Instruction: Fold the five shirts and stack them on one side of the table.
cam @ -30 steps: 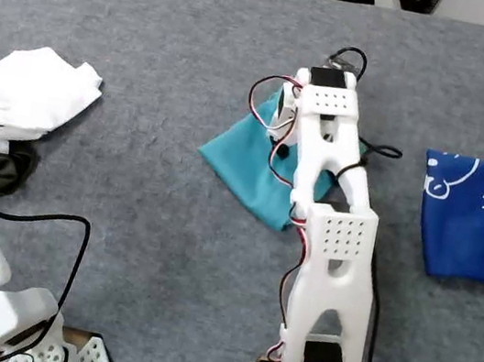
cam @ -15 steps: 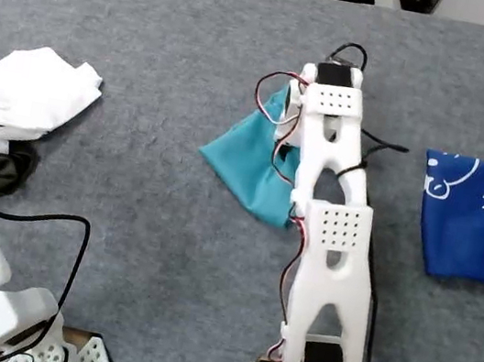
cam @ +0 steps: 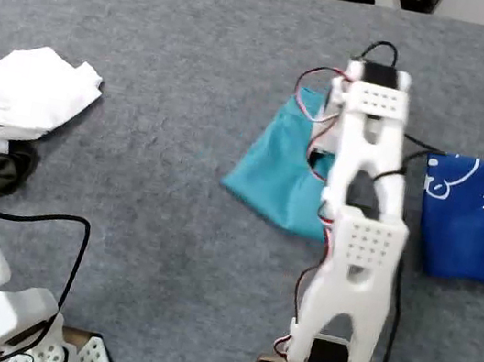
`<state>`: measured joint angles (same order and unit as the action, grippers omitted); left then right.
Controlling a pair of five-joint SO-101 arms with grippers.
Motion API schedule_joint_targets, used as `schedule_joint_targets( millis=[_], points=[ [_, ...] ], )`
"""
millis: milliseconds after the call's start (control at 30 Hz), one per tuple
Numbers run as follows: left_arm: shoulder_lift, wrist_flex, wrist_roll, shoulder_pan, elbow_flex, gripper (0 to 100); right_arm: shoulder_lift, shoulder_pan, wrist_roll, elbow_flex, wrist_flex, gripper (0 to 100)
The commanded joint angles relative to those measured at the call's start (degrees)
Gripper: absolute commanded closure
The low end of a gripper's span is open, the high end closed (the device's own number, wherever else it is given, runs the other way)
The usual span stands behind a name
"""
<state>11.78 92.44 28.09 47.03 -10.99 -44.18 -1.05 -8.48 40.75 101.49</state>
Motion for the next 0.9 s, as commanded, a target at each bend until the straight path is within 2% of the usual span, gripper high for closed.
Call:
schedule_joint_targets(
  millis=[0,100,233,533,867],
  points=[
    [1.98,-0.70,0.44,-0.53,0.35,98,12.18,-3.65,8.62,-5.85,0.79,99.7],
    [1.80,-0.70,0.35,-0.53,0.35,98,17.10,-5.85,13.54,-8.04,0.53,99.7],
    [1.80,-0.70,0.26,-0.53,0.35,98,19.74,-8.22,14.42,-8.04,-1.41,99.7],
    [2.24,-0.35,0.35,-0.53,0.35,98,20.44,-15.60,21.36,-5.58,-0.97,99.7],
    [2.24,-0.35,0.18,-0.53,0.26,98,20.26,-24.92,35.69,2.77,-0.62,99.7]
  ],
)
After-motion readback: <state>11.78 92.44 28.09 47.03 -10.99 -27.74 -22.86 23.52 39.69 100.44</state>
